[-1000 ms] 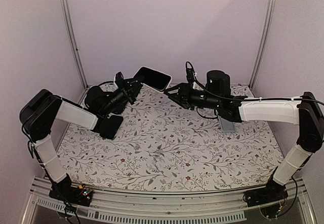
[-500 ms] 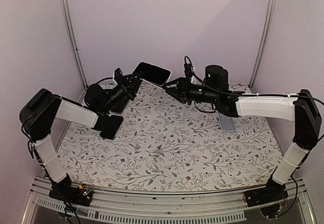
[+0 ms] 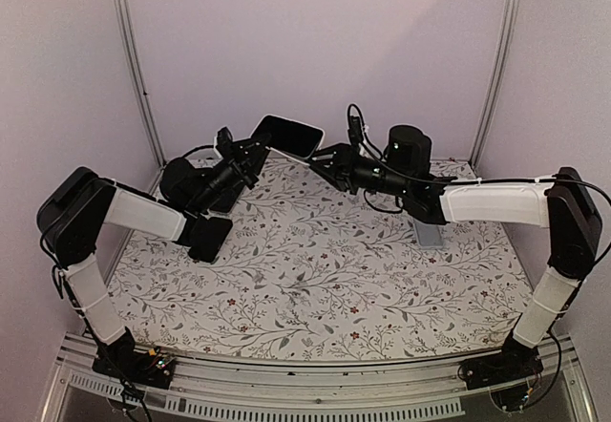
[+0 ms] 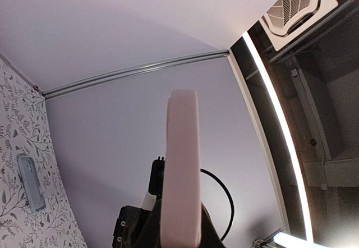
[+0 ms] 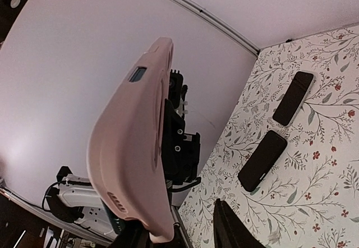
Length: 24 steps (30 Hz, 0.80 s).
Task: Take the phone out of the phone case
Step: Remove the bottom right corner of the phone case from the phone, then pass from the left arm to the right
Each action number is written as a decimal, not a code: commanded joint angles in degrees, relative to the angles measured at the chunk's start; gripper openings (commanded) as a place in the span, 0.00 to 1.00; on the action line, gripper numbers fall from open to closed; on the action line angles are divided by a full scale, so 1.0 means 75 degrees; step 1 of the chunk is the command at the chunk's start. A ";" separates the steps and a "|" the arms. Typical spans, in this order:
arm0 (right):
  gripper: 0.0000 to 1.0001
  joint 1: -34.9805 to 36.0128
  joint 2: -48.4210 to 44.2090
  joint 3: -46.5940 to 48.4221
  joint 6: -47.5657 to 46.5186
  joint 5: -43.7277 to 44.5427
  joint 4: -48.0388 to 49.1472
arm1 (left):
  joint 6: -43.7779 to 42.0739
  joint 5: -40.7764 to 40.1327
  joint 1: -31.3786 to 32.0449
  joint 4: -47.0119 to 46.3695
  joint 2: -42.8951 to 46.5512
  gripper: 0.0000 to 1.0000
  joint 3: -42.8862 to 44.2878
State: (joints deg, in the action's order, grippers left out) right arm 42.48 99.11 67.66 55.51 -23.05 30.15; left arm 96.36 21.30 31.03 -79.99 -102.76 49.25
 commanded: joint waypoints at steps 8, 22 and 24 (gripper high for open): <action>0.31 -0.0320 -0.0039 0.0210 -0.0408 0.0169 0.1387 | -0.0103 0.1528 0.0703 0.0083 0.0279 0.00 0.0076; 0.00 -0.0372 -0.0503 -0.0202 -0.0396 0.0419 0.1041 | -0.0941 0.1585 0.0636 0.1345 0.0254 0.30 0.0019; 0.00 -0.0415 -0.0622 -0.0403 -0.0432 0.0576 0.0972 | -0.1079 0.1614 0.0612 0.1734 0.0251 0.36 -0.0001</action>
State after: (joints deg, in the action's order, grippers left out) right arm 40.58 98.91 66.63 53.54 -23.35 33.04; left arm 91.44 26.46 32.97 -73.10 -101.78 49.30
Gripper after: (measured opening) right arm 0.086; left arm 0.319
